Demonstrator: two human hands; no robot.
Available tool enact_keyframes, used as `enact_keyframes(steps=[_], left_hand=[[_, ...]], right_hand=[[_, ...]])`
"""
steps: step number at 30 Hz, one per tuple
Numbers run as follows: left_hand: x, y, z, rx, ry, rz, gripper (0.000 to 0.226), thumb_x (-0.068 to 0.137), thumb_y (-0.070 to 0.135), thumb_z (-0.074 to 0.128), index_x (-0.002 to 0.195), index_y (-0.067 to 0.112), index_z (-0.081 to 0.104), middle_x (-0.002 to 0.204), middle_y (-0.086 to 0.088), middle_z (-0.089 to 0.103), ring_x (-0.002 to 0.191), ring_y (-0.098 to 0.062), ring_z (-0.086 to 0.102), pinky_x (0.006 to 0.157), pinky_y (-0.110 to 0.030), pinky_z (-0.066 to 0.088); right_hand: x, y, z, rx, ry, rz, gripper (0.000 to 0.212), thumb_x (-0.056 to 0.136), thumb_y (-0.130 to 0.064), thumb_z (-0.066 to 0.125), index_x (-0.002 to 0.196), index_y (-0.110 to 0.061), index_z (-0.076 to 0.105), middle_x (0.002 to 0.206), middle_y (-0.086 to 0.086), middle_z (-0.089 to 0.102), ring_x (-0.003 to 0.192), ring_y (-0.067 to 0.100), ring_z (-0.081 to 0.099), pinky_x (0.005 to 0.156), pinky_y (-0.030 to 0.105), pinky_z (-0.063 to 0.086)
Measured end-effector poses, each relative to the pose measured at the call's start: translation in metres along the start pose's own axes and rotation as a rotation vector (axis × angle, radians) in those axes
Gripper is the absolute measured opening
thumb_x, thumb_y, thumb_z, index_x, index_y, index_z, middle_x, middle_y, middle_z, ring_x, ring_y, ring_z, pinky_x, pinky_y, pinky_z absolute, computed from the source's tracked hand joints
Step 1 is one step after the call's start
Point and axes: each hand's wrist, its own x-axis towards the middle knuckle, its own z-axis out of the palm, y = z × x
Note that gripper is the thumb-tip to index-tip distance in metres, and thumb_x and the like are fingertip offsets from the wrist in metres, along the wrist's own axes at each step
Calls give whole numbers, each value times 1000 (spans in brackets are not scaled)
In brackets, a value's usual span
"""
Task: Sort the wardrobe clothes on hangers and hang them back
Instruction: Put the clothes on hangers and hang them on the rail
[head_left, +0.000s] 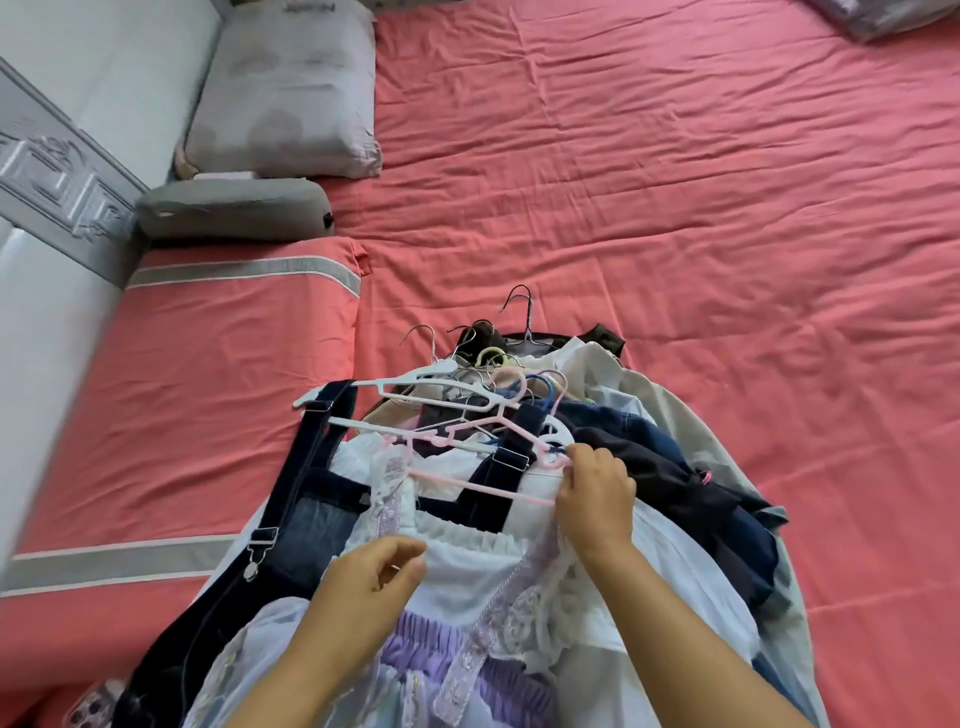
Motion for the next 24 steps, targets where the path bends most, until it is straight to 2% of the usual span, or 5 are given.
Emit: enact_keyframes(steps=[6, 11, 15, 20, 24], left_hand=[[-5, 15, -33, 14, 128, 148, 23, 89, 21, 62, 110, 29, 62, 110, 21, 56, 100, 8, 53, 91, -21, 45], [-8, 32, -71, 106, 290, 365, 48, 86, 22, 65, 132, 20, 50, 135, 5, 45, 125, -13, 41, 108, -36, 32], [-23, 45, -98, 126, 243, 561, 75, 83, 62, 52, 143, 18, 38, 148, -2, 36, 139, -22, 27, 114, -44, 22], [-73, 55, -119, 167, 166, 939, 75, 82, 76, 31, 126, 21, 55, 125, -3, 59, 122, -20, 46, 102, -63, 30], [-122, 68, -130, 97, 145, 1148, 70, 83, 73, 35, 105, 15, 68, 94, -1, 64, 89, -15, 51, 83, -46, 45]], right_hand=[[-24, -15, -50, 437, 121, 25, 9, 82, -6, 59, 78, -9, 66, 75, 2, 58, 76, 21, 52, 63, 31, 35], [-80, -30, -111, 772, 118, 172, 15, 75, -3, 64, 64, -12, 65, 60, -3, 59, 56, 11, 49, 57, 27, 39], [-152, -47, -159, 911, 197, 205, 17, 76, 4, 65, 64, -8, 66, 50, -4, 53, 52, 12, 45, 54, 31, 39], [-267, -72, -198, 962, 419, 244, 14, 78, 5, 64, 66, -2, 64, 51, -2, 52, 48, 7, 43, 48, 19, 37], [-357, -87, -219, 966, 587, 280, 22, 77, 6, 66, 60, -9, 66, 52, -1, 54, 48, 5, 43, 46, 15, 36]])
